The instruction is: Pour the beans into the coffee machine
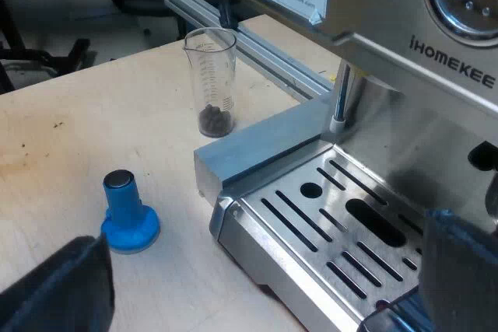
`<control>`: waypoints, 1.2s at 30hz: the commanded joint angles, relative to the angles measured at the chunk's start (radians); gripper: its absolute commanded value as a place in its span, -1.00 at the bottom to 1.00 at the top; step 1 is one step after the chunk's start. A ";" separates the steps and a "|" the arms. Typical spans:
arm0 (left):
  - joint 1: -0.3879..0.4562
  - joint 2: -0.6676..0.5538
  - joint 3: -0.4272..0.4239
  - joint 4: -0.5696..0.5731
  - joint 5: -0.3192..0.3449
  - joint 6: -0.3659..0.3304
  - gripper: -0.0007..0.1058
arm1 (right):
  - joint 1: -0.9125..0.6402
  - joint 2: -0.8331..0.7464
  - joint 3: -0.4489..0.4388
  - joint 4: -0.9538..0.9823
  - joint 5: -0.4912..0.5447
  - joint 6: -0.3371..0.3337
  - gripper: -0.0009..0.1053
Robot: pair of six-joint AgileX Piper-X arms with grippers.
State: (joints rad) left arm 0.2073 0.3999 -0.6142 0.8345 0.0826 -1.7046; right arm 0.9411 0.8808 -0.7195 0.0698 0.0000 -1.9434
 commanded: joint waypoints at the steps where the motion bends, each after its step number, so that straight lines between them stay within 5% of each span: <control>1: -0.001 -0.005 0.017 -0.056 0.021 0.063 0.43 | 0.001 -0.004 -0.002 -0.013 0.000 -0.007 0.53; 6: -0.002 -0.005 0.096 -0.130 0.029 0.087 0.43 | 0.001 -0.004 -0.002 -0.013 0.000 -0.007 0.53; 14: 0.001 -0.005 0.293 -0.417 0.094 0.047 0.43 | 0.001 -0.004 -0.002 -0.013 0.000 -0.007 0.53; 19: 0.001 -0.005 0.406 -0.530 0.028 0.041 0.43 | 0.001 -0.004 -0.002 -0.013 0.000 -0.007 0.53; 28: 0.001 -0.005 0.462 -0.636 -0.028 0.041 0.43 | 0.001 -0.004 -0.002 -0.013 0.000 -0.007 0.53; 29: 0.001 0.033 0.474 -0.680 -0.026 0.049 0.62 | 0.001 -0.004 -0.002 -0.013 0.000 -0.007 0.53; 36: -0.001 0.262 0.512 -0.854 0.110 0.049 0.62 | 0.001 -0.004 -0.002 -0.013 0.000 -0.007 0.53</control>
State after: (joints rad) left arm 0.2091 0.6336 -0.0997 0.0482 0.1585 -1.6535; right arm 0.9411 0.8808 -0.7195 0.0698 0.0000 -1.9434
